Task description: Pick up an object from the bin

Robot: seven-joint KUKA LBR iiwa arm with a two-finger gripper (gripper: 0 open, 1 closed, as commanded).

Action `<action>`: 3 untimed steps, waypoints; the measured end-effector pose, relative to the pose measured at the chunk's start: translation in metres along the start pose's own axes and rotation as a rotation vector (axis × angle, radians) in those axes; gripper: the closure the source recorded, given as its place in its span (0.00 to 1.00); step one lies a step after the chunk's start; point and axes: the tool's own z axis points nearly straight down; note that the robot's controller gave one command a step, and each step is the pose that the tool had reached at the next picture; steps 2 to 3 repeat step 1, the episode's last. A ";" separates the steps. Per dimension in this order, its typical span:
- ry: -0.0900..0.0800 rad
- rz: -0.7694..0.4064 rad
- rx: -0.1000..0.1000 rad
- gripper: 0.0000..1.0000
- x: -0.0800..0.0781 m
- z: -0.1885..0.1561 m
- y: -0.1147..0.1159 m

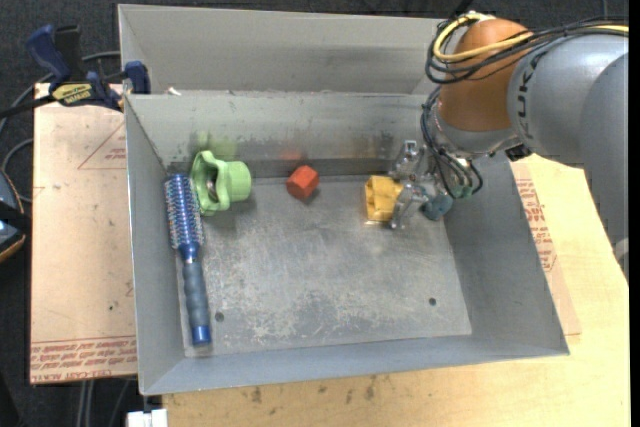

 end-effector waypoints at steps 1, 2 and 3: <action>-0.002 -0.066 -0.001 1.00 0.007 -0.155 0.003; -0.002 -0.066 -0.001 1.00 0.007 -0.155 0.003; -0.002 -0.066 -0.001 1.00 0.007 -0.155 0.003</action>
Offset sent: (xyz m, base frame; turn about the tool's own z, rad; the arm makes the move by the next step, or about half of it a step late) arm -0.0113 0.0028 0.1487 -0.0667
